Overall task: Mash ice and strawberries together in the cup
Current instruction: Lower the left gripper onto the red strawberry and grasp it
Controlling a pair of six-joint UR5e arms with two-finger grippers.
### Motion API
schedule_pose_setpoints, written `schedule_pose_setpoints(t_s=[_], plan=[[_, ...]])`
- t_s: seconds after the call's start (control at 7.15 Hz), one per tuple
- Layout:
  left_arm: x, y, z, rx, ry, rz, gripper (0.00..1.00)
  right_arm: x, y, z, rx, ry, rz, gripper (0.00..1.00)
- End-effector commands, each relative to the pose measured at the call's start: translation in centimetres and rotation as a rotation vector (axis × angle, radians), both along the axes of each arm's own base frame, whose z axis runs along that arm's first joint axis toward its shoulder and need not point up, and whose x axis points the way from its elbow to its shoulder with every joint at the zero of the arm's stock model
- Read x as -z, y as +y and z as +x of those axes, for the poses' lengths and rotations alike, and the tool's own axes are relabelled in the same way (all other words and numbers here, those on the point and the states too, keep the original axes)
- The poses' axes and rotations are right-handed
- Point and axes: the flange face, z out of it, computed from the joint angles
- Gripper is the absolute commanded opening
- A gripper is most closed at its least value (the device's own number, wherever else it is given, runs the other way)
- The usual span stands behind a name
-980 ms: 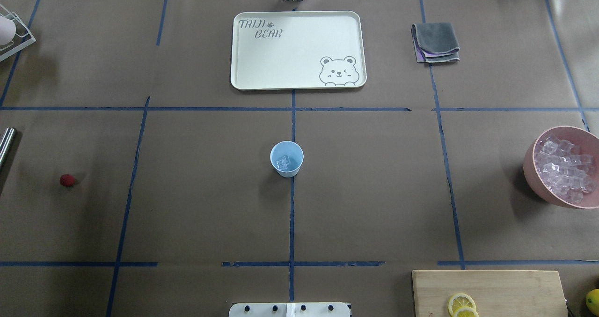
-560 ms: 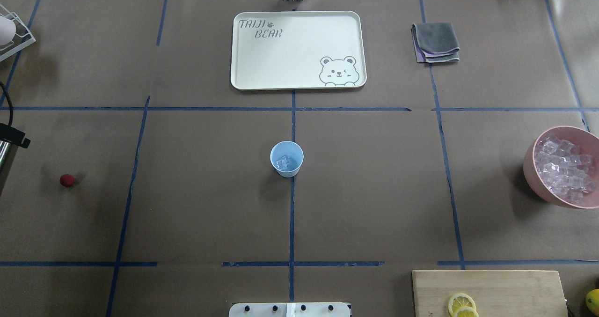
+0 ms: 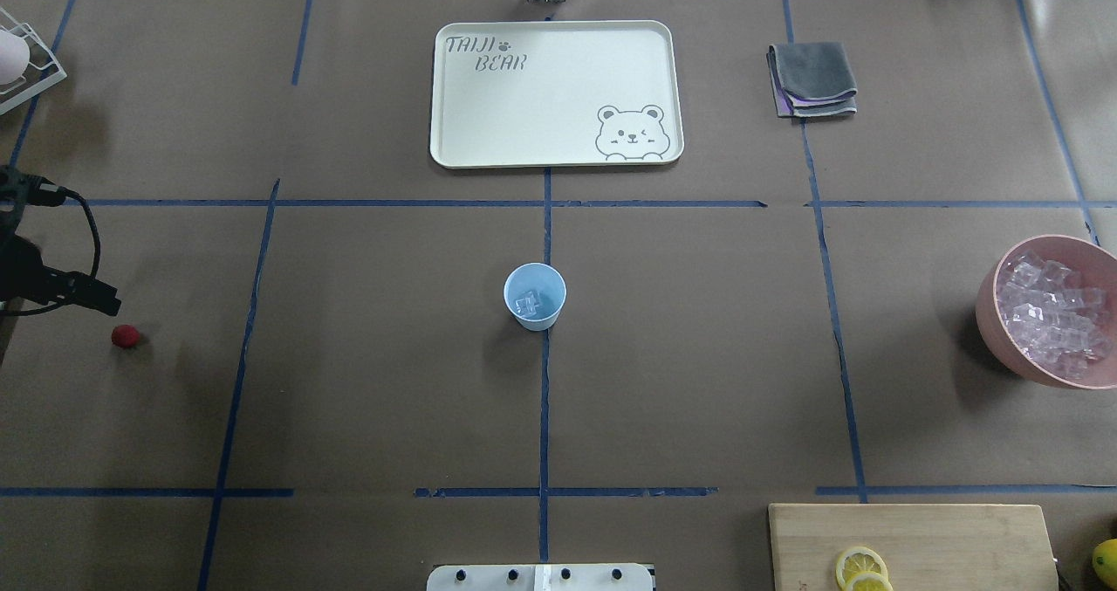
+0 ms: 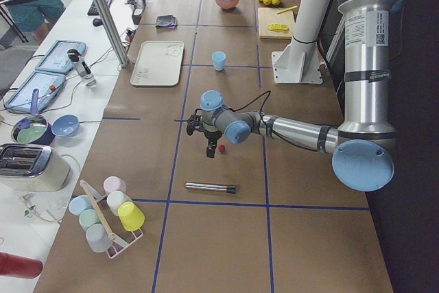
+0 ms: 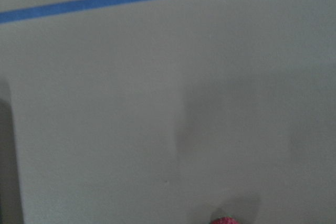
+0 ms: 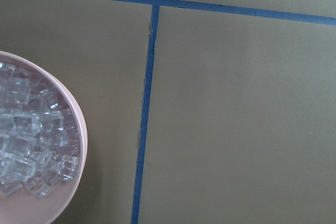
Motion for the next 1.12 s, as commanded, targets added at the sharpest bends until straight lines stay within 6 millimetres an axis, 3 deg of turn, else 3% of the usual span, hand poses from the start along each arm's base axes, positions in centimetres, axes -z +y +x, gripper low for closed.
schedule_pose_setpoints(t_s=[0.0,0.28,0.42,0.84,0.98], plan=[[-0.2,1.4,2.0,-0.031,-0.007,-0.015,1.00,-0.1,0.2,0.0,-0.001,-0.002,-0.006,1.00],[-0.5,2.2,3.8,-0.038,-0.022,-0.034,1.00,-0.3,0.3,0.0,-0.001,0.000,-0.006,1.00],[-0.7,2.1,4.0,-0.040,-0.024,-0.036,0.89,-0.3,0.3,0.0,0.000,0.000,-0.008,1.00],[-0.6,2.0,4.0,-0.037,-0.023,-0.038,0.32,-0.3,0.4,0.0,0.000,0.000,-0.007,1.00],[-0.4,2.0,4.0,-0.037,-0.021,-0.036,0.07,-0.2,0.3,0.0,0.000,0.000,-0.004,1.00]])
